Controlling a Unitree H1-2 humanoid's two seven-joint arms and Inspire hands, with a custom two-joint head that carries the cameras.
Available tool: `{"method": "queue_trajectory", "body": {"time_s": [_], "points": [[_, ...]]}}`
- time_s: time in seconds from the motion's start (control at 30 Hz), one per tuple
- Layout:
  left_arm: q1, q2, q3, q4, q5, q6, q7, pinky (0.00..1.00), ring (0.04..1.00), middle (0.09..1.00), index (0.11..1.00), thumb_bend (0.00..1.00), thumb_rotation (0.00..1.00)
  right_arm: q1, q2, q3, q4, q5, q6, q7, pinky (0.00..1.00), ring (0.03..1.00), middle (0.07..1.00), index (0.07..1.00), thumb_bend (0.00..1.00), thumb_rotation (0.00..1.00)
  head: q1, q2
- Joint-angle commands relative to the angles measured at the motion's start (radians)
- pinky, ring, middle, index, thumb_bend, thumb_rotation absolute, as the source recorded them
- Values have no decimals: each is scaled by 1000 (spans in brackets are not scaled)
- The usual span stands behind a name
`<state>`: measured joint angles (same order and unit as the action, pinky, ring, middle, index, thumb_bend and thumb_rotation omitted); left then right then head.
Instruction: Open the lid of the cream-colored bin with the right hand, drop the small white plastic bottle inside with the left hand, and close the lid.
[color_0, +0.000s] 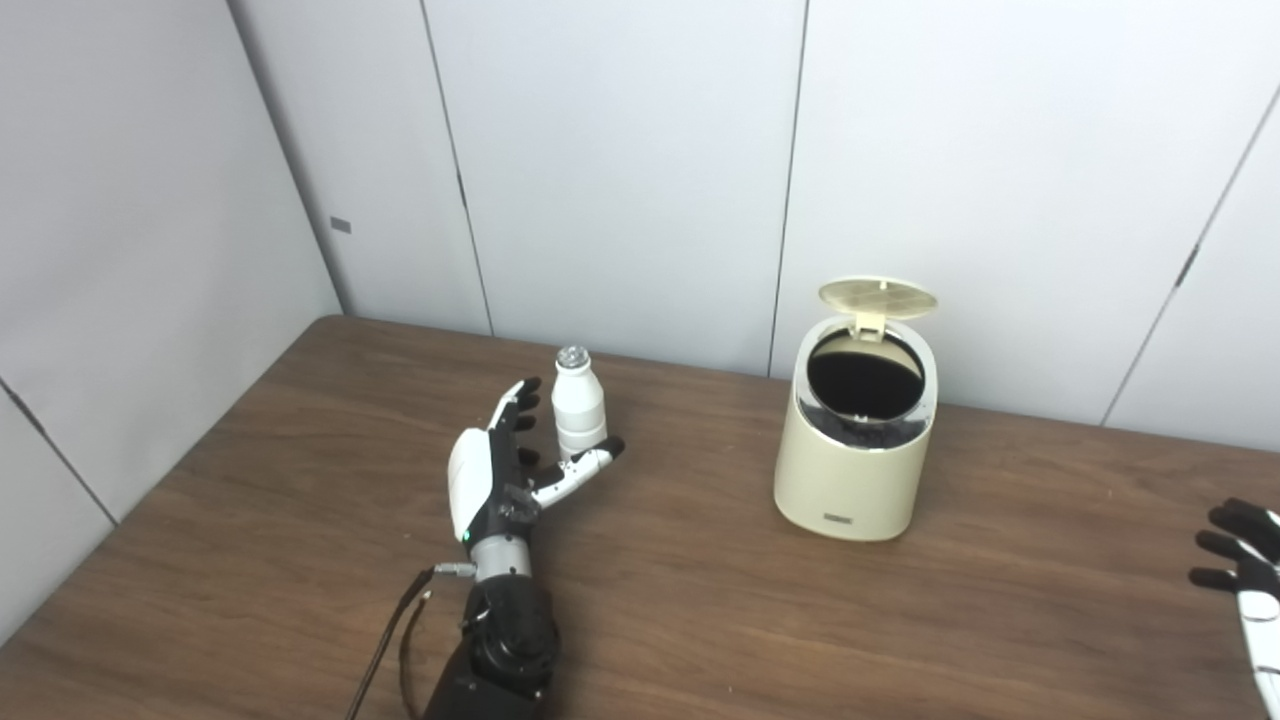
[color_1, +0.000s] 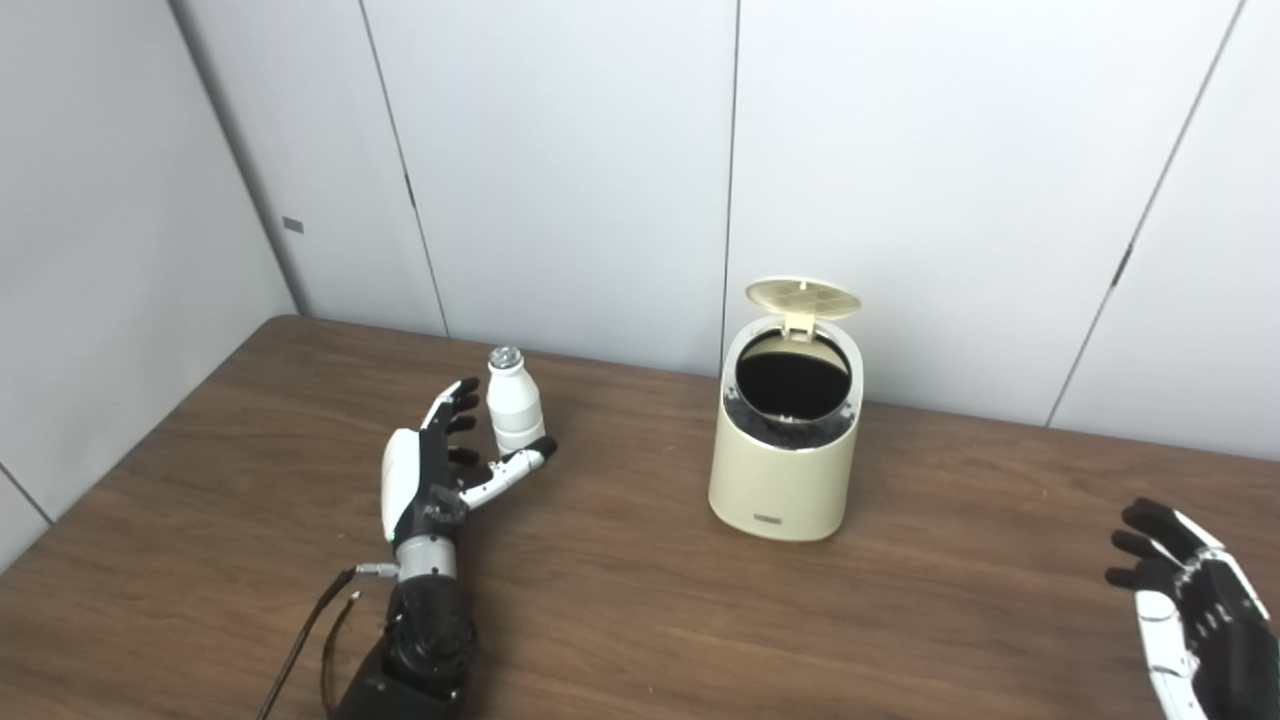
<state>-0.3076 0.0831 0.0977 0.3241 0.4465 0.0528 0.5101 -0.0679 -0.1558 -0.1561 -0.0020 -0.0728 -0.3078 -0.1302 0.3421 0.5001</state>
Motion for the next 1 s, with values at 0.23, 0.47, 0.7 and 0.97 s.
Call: {"method": "queue_trajectory", "body": {"time_s": [0.23,0.47,0.7,0.97], "points": [[-74,42,-21,99,26,19,34,591,724,789,815,1000,324,-16,4,-5,-86,-4,21,7,537,698,730,706,226,723,-12,-4],[-108,39,-30,128,32,60,37,564,712,793,825,1000,355,-9,18,-3,-129,-20,56,5,509,677,716,694,208,703,-19,-5],[-115,38,-43,157,24,36,63,538,679,750,781,1000,333,-6,27,-1,-158,-37,80,7,501,672,713,690,185,704,-22,-6],[-127,9,26,210,-84,-124,133,420,496,514,546,696,42,-3,33,2,-177,-22,93,15,529,693,727,700,103,670,-30,-6]]}}
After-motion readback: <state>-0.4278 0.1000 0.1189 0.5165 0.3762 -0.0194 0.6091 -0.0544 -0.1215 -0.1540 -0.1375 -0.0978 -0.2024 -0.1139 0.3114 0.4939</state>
